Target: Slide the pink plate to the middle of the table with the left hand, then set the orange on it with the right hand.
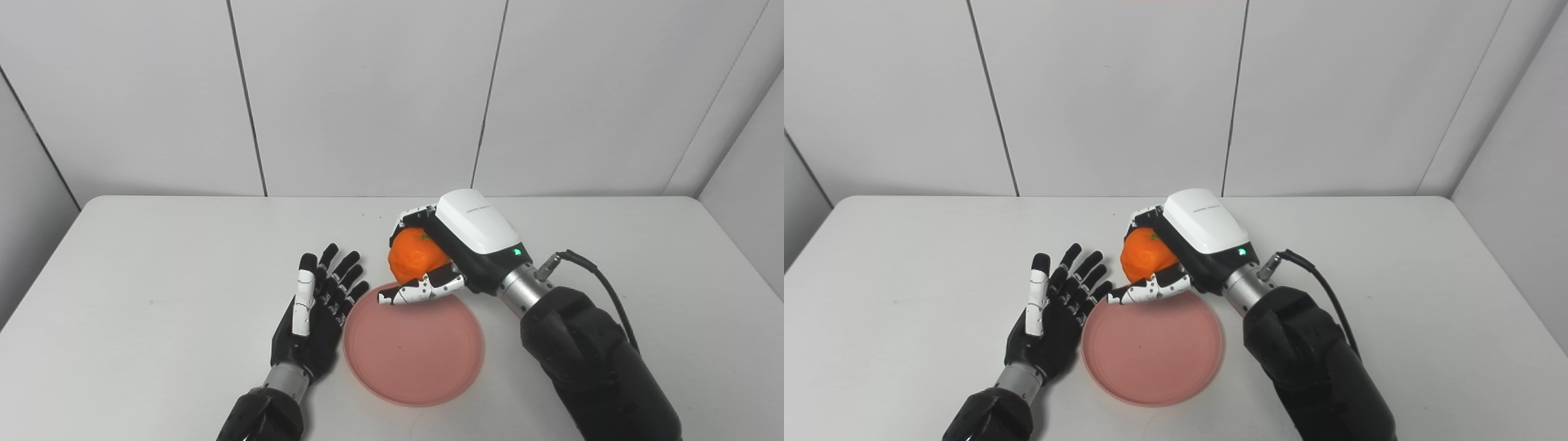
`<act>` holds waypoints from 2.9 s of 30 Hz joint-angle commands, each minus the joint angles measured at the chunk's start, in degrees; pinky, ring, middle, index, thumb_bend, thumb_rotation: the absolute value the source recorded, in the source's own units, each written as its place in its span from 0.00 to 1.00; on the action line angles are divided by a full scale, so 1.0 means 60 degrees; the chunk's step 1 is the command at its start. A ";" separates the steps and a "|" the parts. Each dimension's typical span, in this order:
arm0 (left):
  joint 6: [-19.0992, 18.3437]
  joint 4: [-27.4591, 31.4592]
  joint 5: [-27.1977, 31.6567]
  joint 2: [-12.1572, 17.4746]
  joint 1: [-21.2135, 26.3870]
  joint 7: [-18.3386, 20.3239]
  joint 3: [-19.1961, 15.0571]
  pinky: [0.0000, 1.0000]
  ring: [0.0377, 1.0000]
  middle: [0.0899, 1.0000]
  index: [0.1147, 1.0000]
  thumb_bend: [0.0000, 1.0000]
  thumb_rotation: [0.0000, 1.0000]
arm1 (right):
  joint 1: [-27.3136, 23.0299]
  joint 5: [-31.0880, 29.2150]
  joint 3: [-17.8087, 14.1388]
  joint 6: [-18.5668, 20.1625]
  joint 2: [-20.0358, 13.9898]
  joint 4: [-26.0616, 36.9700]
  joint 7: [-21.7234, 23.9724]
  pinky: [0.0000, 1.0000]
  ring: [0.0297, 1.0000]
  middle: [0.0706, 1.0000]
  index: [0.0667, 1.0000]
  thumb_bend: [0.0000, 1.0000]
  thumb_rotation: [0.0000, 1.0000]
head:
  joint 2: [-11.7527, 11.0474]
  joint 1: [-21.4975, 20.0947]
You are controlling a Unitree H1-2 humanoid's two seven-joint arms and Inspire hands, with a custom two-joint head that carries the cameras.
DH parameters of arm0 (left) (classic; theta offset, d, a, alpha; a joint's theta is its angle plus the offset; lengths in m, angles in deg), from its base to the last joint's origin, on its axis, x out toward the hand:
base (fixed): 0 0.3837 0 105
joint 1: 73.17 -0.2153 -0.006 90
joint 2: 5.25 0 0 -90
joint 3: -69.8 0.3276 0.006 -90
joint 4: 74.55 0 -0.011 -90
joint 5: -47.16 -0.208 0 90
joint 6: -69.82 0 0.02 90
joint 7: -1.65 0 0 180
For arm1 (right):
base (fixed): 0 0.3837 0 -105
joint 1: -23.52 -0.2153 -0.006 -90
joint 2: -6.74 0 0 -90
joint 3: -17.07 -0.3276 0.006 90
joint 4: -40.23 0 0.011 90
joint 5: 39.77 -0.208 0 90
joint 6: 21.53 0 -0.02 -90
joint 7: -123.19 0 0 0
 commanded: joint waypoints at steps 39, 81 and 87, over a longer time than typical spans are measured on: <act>-0.1232 0.0374 0.1347 0.0666 -0.0258 -0.1940 0.0783 0.99 0.96 0.93 1.00 0.93 0.77 | 0.0470 -0.0220 0.0494 -0.0697 -0.0008 -0.0806 -0.0567 0.14 0.17 0.22 0.29 0.51 0.55 | 0.1356 0.0054; -0.1172 0.0149 0.1174 0.0514 -0.0279 -0.1772 0.0526 0.94 0.97 0.94 1.00 0.93 0.75 | 0.0951 -0.0316 0.0394 -0.2586 -0.0235 -0.1406 -0.2415 0.86 0.88 0.84 0.78 0.93 1.00 | 0.0960 -0.0171; -0.0463 0.0091 0.0123 0.0792 -0.0138 -0.1443 0.0744 0.96 0.97 0.96 0.99 0.93 0.79 | 0.0940 -0.0612 0.0080 -0.2670 -0.0117 -0.1425 -0.2699 0.84 0.85 0.84 0.80 0.87 1.00 | 0.0848 -0.0205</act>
